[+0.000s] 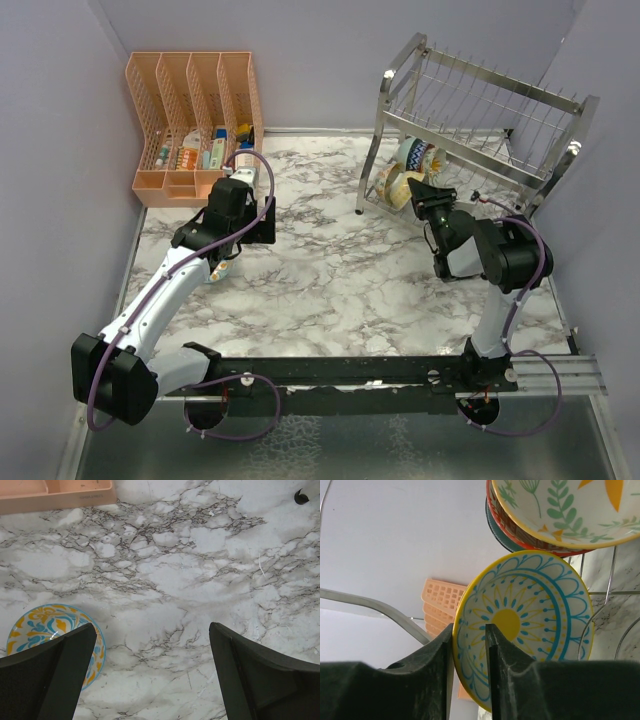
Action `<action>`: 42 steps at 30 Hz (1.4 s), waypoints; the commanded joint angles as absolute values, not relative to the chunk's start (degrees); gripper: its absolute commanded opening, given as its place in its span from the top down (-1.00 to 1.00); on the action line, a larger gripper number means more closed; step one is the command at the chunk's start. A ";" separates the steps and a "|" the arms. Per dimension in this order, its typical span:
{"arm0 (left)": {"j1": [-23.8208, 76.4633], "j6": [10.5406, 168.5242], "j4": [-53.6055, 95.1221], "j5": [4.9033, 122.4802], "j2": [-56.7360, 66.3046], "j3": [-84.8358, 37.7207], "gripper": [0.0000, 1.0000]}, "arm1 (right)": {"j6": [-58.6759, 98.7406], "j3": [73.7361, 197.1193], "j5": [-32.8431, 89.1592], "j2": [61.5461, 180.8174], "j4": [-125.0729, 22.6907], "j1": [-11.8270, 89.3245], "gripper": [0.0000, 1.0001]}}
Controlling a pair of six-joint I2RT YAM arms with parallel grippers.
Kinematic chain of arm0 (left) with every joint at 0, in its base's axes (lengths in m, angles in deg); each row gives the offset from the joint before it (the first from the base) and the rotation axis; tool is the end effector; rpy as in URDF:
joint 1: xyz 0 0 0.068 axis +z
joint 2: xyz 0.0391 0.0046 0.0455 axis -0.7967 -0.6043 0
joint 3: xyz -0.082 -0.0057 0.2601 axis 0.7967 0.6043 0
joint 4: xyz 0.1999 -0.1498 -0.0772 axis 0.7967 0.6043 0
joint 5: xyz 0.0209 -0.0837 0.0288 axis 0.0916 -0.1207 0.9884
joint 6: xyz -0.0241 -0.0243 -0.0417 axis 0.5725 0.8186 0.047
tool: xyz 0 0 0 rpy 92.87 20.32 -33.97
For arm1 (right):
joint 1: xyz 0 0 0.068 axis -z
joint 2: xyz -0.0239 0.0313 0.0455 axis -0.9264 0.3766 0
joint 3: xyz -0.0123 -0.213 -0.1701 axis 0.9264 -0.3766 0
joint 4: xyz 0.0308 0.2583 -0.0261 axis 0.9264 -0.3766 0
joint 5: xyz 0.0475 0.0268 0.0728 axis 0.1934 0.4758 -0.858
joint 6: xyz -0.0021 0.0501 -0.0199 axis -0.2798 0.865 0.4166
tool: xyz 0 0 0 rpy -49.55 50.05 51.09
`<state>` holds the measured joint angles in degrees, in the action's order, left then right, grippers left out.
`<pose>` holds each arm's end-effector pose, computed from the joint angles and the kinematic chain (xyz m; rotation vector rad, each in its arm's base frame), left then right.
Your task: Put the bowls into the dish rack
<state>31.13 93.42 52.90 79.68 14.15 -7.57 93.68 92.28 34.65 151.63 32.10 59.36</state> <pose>0.2325 -0.0873 0.3017 0.0514 2.2662 -0.1923 0.3280 0.0497 0.1370 0.9512 1.3405 1.2394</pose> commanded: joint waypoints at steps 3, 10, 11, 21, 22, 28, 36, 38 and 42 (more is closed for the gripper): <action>31.77 93.17 52.36 78.83 14.71 -7.69 -0.98 | 94.17 91.15 31.93 149.81 49.10 59.26 0.30; 31.89 93.73 52.44 78.81 15.18 -6.93 -0.99 | 92.73 88.78 32.13 144.83 46.44 59.38 0.20; 31.89 93.88 52.32 78.81 15.29 -6.79 -0.99 | 92.52 88.53 31.99 144.18 46.10 59.40 0.19; 32.37 96.34 53.65 84.72 15.14 -6.89 -0.99 | 88.73 86.36 26.37 134.13 36.05 59.53 0.16; 32.44 96.99 54.15 86.35 15.03 -6.89 -0.98 | 87.93 86.15 24.89 132.63 34.03 59.54 0.15; 34.86 101.70 54.12 89.88 15.06 -3.79 -0.90 | 83.01 83.39 18.13 122.98 20.46 59.24 0.15; 36.25 108.49 53.68 92.02 11.68 1.27 -0.74 | 76.05 80.08 11.67 111.69 7.88 58.65 0.15; 36.35 110.41 54.15 93.66 10.39 1.91 -0.70 | 75.89 79.09 10.74 109.89 7.43 58.63 0.15; 36.32 113.23 50.59 93.50 10.46 5.24 -0.56 | 75.75 77.90 8.99 107.78 6.45 58.64 0.15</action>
<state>36.00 108.56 53.47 90.87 10.24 2.66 78.01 79.21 13.10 110.08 9.94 58.93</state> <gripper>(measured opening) 0.814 0.424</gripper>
